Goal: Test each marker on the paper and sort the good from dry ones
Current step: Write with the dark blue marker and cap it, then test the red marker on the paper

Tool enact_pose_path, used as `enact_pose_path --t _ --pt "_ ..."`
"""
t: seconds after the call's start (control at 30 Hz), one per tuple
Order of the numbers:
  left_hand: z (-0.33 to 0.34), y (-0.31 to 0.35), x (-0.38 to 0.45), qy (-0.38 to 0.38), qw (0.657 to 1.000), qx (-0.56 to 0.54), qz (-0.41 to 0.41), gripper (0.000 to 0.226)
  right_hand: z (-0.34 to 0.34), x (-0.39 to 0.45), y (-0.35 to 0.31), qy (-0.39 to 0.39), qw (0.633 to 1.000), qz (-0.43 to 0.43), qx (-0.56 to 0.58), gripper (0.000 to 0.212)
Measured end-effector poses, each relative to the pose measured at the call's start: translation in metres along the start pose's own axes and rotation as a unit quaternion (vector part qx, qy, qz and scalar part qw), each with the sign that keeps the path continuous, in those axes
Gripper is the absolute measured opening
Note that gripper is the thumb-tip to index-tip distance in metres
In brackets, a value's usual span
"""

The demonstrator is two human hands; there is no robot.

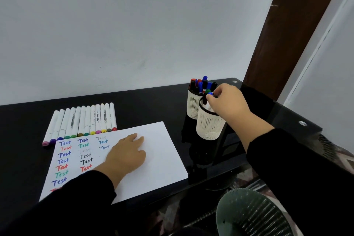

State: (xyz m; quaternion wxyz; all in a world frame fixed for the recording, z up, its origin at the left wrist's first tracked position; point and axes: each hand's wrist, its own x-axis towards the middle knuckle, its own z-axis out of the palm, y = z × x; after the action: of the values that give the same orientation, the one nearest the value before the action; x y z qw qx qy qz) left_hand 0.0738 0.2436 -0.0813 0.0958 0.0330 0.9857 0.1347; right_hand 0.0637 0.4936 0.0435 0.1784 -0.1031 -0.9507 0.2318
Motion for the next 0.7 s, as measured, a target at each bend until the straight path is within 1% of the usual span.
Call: enact_pose_path --t 0.1,0.23,0.33,0.47,0.7 --pt "-0.004 -0.013 -0.005 -0.008 1.000 0.025 0.012 0.056 -0.004 -0.001 -0.008 0.004 0.999 -0.028 -0.024 0.026" --pt "-0.008 -0.029 -0.014 0.003 0.999 0.041 0.011 0.056 -0.002 -0.008 -0.028 -0.005 0.997 -0.055 -0.056 0.027" --pt "-0.012 -0.045 -0.019 0.011 0.999 0.047 0.000 0.054 0.009 -0.016 -0.042 -0.035 0.996 -0.077 -0.042 0.024" --pt "-0.014 -0.070 -0.026 0.044 0.998 0.034 -0.004 0.054 0.038 -0.024 -0.057 -0.080 0.990 -0.114 -0.018 0.023" --pt "-0.024 -0.101 -0.031 0.039 0.998 0.022 -0.032 0.060 0.100 -0.023 -0.084 -0.153 0.975 -0.162 -0.016 0.023"
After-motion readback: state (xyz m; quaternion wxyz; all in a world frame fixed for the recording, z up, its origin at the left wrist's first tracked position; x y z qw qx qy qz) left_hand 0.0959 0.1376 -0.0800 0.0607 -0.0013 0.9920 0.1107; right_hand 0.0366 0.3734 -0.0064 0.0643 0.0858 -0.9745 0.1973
